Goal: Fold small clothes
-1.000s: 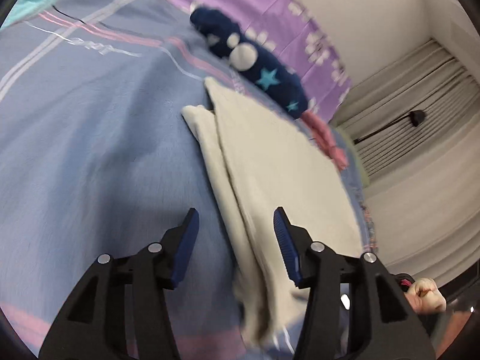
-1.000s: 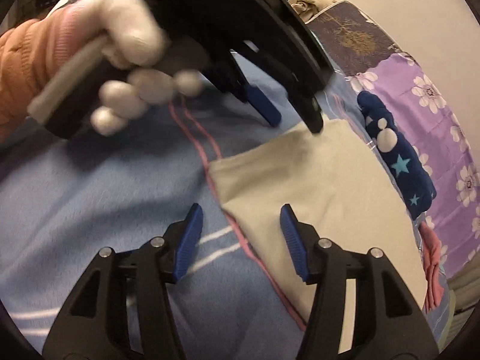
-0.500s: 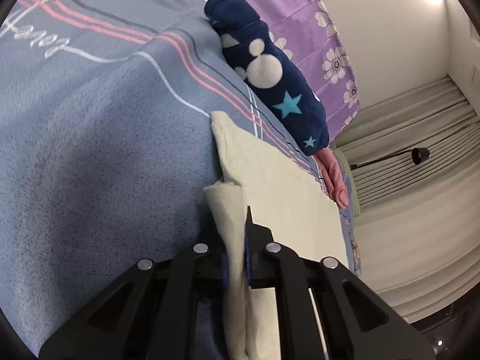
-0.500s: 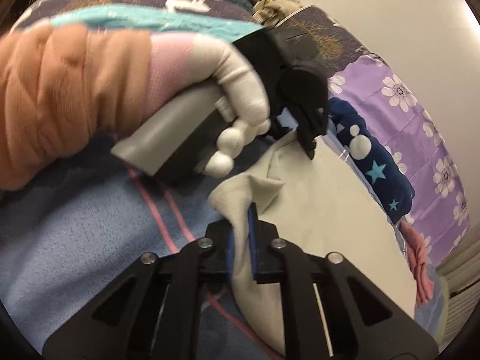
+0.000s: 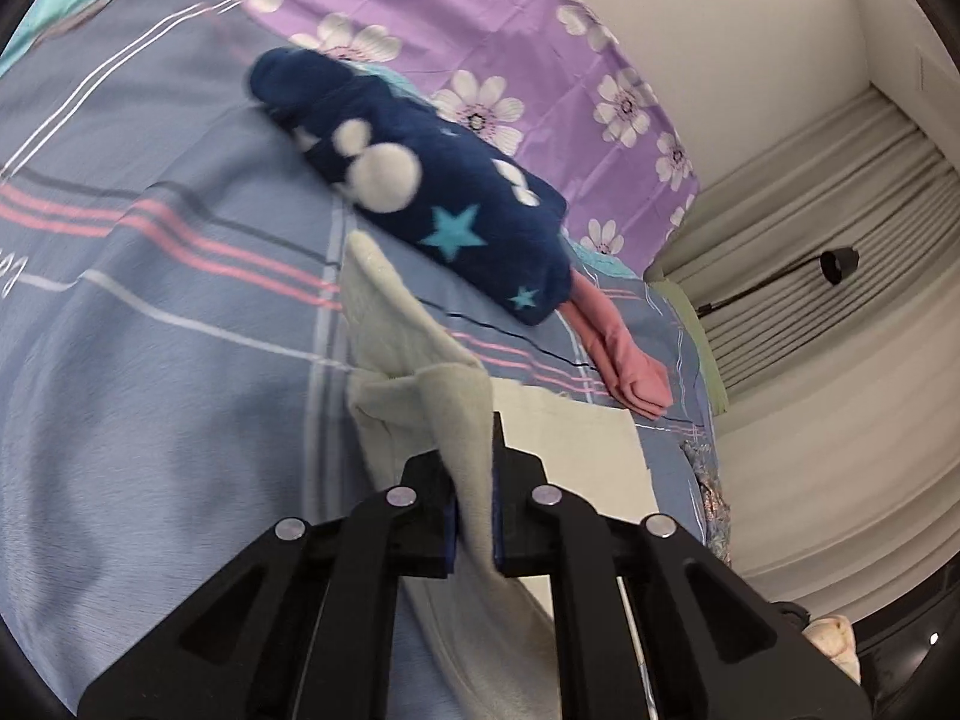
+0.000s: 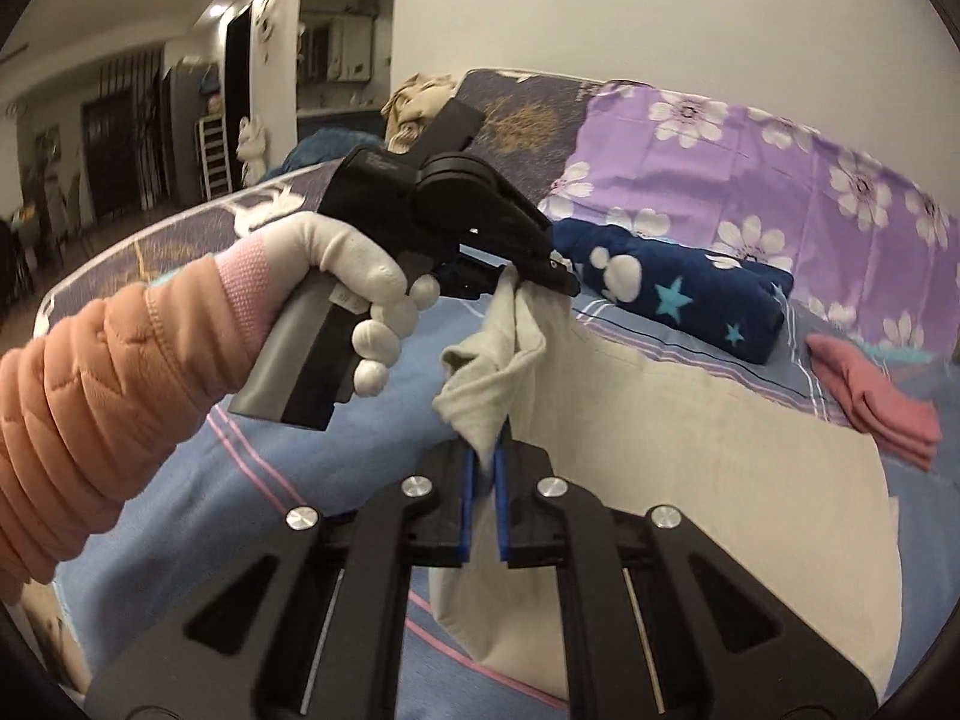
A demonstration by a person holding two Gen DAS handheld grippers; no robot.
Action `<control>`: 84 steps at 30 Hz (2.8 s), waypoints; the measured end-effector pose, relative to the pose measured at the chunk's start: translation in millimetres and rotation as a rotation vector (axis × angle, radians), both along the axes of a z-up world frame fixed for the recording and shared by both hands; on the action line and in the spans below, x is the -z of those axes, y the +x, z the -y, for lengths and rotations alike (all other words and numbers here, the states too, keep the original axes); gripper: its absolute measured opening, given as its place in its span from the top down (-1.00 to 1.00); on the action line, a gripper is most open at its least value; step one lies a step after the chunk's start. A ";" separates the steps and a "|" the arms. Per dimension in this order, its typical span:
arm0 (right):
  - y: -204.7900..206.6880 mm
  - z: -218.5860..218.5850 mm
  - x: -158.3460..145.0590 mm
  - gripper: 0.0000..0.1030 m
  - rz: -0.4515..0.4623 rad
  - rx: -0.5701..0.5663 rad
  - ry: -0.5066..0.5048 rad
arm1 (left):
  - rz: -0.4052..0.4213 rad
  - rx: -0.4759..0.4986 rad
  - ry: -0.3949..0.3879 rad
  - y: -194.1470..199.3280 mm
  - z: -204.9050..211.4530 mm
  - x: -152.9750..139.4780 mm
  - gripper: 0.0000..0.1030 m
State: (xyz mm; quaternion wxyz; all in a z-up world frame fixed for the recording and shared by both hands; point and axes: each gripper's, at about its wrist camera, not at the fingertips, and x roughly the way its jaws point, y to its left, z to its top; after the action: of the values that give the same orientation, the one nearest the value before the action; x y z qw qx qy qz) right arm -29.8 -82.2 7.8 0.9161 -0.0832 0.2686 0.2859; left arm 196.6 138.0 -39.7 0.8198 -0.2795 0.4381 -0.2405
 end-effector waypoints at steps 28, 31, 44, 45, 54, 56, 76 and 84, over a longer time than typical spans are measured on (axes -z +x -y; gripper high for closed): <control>-14.6 214.6 24.5 0.90 -0.172 0.251 0.334 | -0.052 0.132 0.186 13.0 223.5 -18.6 0.86; -17.2 234.5 32.5 0.90 -0.183 0.296 0.354 | -0.058 0.158 0.218 16.5 248.9 -15.2 0.86; -27.4 308.1 67.0 0.92 -0.269 0.467 0.459 | -0.006 0.331 0.430 14.2 358.6 6.5 0.86; -28.8 311.2 70.9 0.92 -0.284 0.468 0.469 | -0.001 0.338 0.474 12.6 365.7 12.0 0.86; -28.7 323.1 91.3 0.92 -0.368 0.477 0.525 | 0.031 0.367 0.615 2.9 389.9 37.0 0.85; -28.6 322.8 91.0 0.92 -0.368 0.476 0.527 | 0.030 0.366 0.613 3.5 390.7 37.4 0.85; -23.1 330.5 88.3 0.92 -0.401 0.454 0.593 | 0.358 0.371 0.569 -103.7 319.8 -44.9 -0.25; -11.7 341.3 80.8 0.92 -0.462 0.415 0.709 | 0.309 0.437 0.613 -192.4 272.0 1.9 -0.25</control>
State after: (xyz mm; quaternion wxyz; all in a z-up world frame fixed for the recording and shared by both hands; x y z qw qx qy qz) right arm -41.5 -423.5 -73.0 0.8420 0.3562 0.3621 0.1820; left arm 4.2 -134.0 -41.6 0.8509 0.1170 0.4102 -0.3067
